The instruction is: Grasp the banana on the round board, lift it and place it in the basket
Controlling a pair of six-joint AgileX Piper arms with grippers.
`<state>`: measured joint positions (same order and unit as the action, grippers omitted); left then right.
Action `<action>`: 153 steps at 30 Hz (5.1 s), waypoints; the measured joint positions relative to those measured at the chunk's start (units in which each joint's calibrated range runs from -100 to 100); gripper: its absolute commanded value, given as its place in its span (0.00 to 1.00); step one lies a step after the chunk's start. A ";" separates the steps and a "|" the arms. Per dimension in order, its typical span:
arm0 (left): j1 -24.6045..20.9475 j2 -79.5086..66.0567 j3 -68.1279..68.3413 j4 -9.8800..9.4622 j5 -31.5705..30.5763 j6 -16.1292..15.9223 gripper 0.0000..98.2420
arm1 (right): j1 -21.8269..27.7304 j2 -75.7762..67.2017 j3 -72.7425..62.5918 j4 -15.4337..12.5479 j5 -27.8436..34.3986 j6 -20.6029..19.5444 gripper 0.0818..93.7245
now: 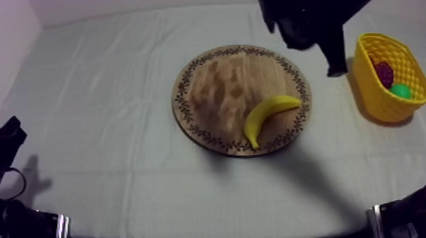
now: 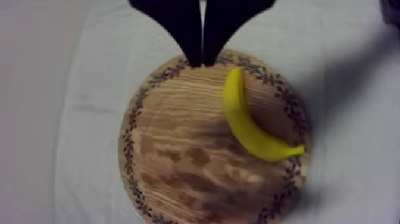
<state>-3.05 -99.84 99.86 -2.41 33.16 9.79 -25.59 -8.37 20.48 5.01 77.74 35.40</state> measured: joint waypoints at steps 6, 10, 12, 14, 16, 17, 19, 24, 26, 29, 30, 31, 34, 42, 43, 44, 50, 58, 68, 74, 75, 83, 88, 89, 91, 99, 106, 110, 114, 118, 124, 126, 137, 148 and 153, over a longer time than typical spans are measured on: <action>0.00 0.00 0.00 0.00 0.00 0.00 0.00 | -0.45 -0.06 -0.91 0.05 0.26 10.84 0.03; 0.00 0.00 0.00 0.00 0.00 0.00 0.00 | -1.00 0.00 -1.94 0.34 1.12 15.98 0.07; 0.00 0.00 0.00 0.00 0.00 0.00 0.00 | -1.21 0.09 -2.15 0.34 2.52 17.45 0.13; 0.00 0.00 0.00 0.00 0.00 0.00 0.00 | -1.33 0.14 -2.29 0.34 3.10 18.29 0.22; 0.00 0.00 0.00 0.00 0.00 0.00 0.00 | -1.33 0.16 -2.36 0.34 3.48 18.58 0.33; 0.00 0.00 0.00 0.00 0.00 0.00 0.00 | -1.25 0.23 -2.36 0.34 3.48 18.47 0.39; 0.00 0.00 0.00 0.00 0.00 0.00 0.00 | -1.07 0.30 -2.36 0.45 3.68 18.08 0.49; 0.00 0.00 0.00 0.00 0.00 0.00 0.00 | -0.34 0.35 -1.88 0.90 3.59 18.07 0.66; 0.00 0.00 0.00 0.00 0.00 0.00 0.00 | -0.19 0.35 -1.71 1.03 3.14 18.10 0.70; 0.00 0.00 0.00 0.00 0.00 0.00 0.00 | -0.04 0.35 -1.51 0.96 2.55 17.98 0.74; 0.00 0.00 0.00 0.00 0.00 0.00 0.00 | 0.00 0.35 -1.38 0.96 2.43 17.81 0.75; 0.00 0.00 0.00 0.00 0.00 0.00 0.00 | 0.00 0.43 -1.30 0.92 2.23 17.59 0.75; 0.00 0.00 0.00 0.00 0.00 0.00 0.00 | -0.30 0.91 -0.66 0.66 1.39 16.97 0.76; 0.00 0.00 0.00 0.00 0.00 0.00 0.00 | -1.18 4.16 4.92 0.52 -3.62 14.23 0.76; 0.00 0.00 0.00 0.00 0.00 0.00 0.00 | -1.17 4.74 5.82 0.56 -4.72 13.82 0.76; 0.00 0.00 0.00 0.00 0.00 0.00 0.00 | -1.19 5.40 6.72 0.63 -5.93 13.43 0.76; 0.00 0.00 0.00 0.00 0.00 0.00 0.00 | -1.22 9.95 10.62 1.07 -12.58 11.73 0.75; 0.00 0.00 0.00 0.00 0.00 0.00 0.00 | -1.50 17.32 11.29 1.30 -19.87 10.56 0.74; 0.00 0.00 0.00 0.00 0.00 0.00 0.00 | -1.60 27.46 6.98 1.71 -25.12 8.89 0.72; 0.00 0.00 0.00 0.00 0.00 0.00 0.00 | -1.32 31.58 4.49 2.53 -26.44 8.24 0.70; 0.00 0.00 0.00 0.00 0.00 0.00 0.00 | -1.24 32.09 4.23 2.65 -26.54 8.15 0.69; 0.00 0.00 0.00 0.00 0.00 0.00 0.00 | -1.06 33.32 4.98 3.42 -27.65 7.71 0.56; 0.00 0.00 0.00 0.00 0.00 0.00 0.00 | -1.18 33.39 6.21 3.54 -28.52 7.26 0.47; 0.00 0.00 0.00 0.00 0.00 0.00 0.00 | -1.23 33.39 6.24 3.49 -28.61 7.19 0.44; 0.00 0.00 0.00 0.00 0.00 0.00 0.00 | -1.26 33.39 6.68 3.49 -29.03 7.03 0.40; 0.00 0.00 0.00 0.00 0.00 0.00 0.00 | -1.30 33.62 8.88 3.87 -32.42 5.60 0.24; 0.00 0.00 0.00 0.00 0.00 0.00 0.00 | -0.98 33.19 9.23 3.72 -32.25 5.38 0.22; 0.00 0.00 0.00 0.00 0.00 0.00 0.00 | -0.62 31.28 8.50 3.67 -31.44 5.86 0.22; 0.00 0.00 0.00 0.00 0.00 0.00 0.00 | -0.42 28.57 7.34 3.23 -28.76 7.06 0.22; 0.00 0.00 0.00 0.00 0.00 0.00 0.00 | -0.30 24.98 5.50 2.53 -25.91 8.21 0.22; 0.00 0.00 0.00 0.00 0.00 0.00 0.00 | -0.18 19.30 0.42 0.93 -18.55 10.04 0.22; 0.00 0.00 0.00 0.00 0.00 0.00 0.00 | -0.03 17.70 -1.83 0.03 -16.26 10.32 0.22; 0.00 0.00 0.00 0.00 0.00 0.00 0.00 | -0.48 11.27 -11.56 -1.57 -4.41 9.33 0.21; 0.00 0.00 0.00 0.00 0.00 0.00 0.00 | 0.75 11.60 -11.86 -1.04 -3.79 4.90 0.22; 0.00 0.00 0.00 0.00 0.00 0.00 0.00 | 3.24 11.46 -12.63 -0.89 -4.22 1.50 0.23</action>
<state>-3.05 -99.84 99.86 -2.41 33.16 9.79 -22.36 3.09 7.85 4.12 73.52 36.90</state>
